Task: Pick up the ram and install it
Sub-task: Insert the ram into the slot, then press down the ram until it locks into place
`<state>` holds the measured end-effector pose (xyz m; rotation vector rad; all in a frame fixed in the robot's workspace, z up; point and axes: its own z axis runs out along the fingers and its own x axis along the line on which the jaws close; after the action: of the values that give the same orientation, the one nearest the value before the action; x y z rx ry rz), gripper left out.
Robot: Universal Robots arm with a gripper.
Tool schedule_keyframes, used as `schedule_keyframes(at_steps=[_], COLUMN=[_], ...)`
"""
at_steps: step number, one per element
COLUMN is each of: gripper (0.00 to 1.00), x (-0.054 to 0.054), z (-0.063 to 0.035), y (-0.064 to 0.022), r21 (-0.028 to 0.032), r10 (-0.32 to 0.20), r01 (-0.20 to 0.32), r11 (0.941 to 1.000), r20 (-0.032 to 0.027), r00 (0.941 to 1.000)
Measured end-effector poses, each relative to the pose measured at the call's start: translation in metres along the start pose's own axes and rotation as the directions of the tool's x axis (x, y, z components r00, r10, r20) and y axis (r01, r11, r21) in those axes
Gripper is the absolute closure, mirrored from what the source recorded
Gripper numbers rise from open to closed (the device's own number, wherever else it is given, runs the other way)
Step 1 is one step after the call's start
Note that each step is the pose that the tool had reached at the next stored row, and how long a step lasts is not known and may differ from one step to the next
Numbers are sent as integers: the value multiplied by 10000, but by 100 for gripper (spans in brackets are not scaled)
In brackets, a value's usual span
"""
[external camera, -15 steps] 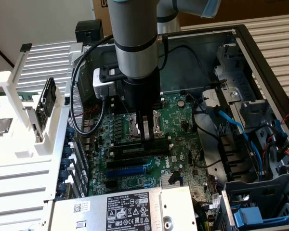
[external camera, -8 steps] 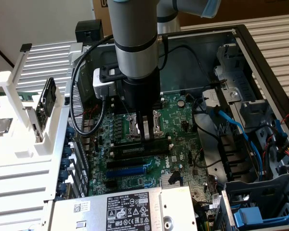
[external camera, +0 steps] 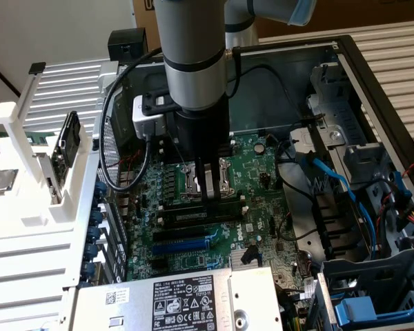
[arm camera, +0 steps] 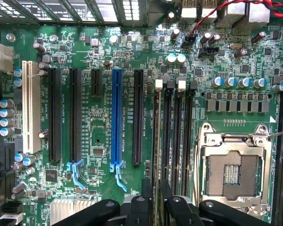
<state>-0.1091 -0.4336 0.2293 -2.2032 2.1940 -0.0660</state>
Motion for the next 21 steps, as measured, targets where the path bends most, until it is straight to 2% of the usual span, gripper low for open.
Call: schedule_keyframes(at_steps=[7, 10, 21], gripper=[79, 79, 79], x=[-19, -57, -58], z=[-158, -199, -201], y=[20, 91, 98], r21=[15, 86, 89], r10=[0, 0, 1], r01=[0, 0, -1], r11=[10000, 10000, 10000], r20=[-10, -10, -11], r00=[10000, 10000, 10000])
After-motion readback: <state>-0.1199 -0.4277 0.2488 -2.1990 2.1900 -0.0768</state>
